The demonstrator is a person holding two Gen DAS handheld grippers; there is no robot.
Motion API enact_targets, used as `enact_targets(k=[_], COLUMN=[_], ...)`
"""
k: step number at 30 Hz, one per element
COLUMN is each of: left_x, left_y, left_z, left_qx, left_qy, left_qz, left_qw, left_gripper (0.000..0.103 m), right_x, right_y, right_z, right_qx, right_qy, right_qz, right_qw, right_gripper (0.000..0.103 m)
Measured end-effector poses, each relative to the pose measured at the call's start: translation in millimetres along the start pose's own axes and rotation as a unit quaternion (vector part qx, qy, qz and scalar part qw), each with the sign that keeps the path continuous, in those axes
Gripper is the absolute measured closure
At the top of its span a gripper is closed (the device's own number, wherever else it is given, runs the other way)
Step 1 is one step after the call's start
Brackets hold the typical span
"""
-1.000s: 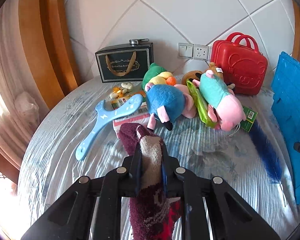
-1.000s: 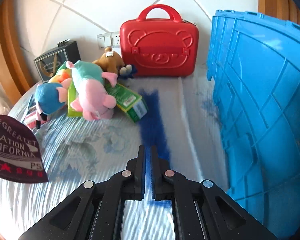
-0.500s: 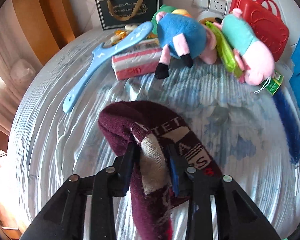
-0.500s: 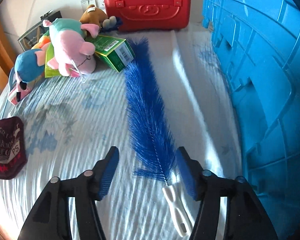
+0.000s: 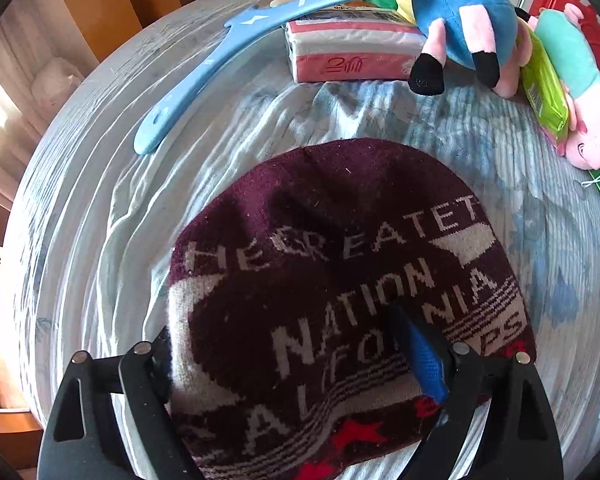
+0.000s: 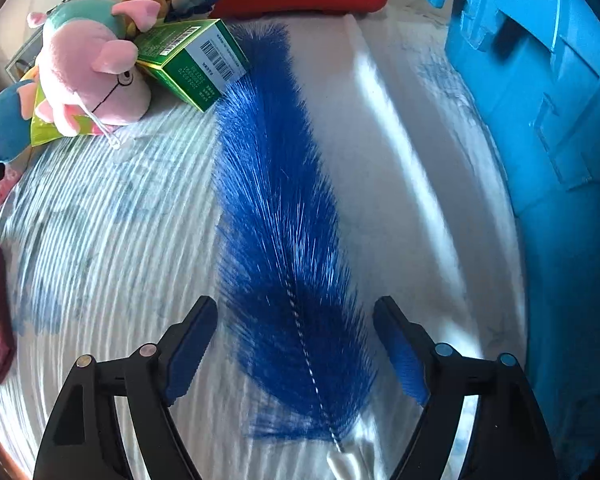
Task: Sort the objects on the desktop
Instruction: 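Lift the beanie and feather duster off the bed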
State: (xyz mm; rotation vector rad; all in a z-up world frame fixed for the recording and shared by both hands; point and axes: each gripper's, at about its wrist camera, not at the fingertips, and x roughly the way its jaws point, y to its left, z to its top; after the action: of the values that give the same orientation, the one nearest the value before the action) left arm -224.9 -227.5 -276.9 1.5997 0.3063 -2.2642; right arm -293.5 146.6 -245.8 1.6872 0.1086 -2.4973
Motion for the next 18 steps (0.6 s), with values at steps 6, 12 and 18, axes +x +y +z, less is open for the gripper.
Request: enact_targets(k=[6,12,18], left_x=[3,-19,-83], left_y=[5,-4,-15], left_z=[-2,-8,-11], left_qx=[-0.018,-0.001,0.024], left_qy=[-0.007,-0.027,-0.108], left_qz=[-0.031,-0.032,-0.029], left_qw=[0.9993,0.9991,0.9934], left_gripper=[0.020,0.080,0.081], right_x=[0,-8,-59], right_y=[7,9,7], right_z=[12,5,-13], right_qx=[-0.018,-0.022,-0.014], right_qy=[-0.014,-0.015,-0.072], right_qz=[-0.004,-0.004,0.016], right_qw=[1.000,1.000,0.997], right_gripper=[0.067,0.087,0.089])
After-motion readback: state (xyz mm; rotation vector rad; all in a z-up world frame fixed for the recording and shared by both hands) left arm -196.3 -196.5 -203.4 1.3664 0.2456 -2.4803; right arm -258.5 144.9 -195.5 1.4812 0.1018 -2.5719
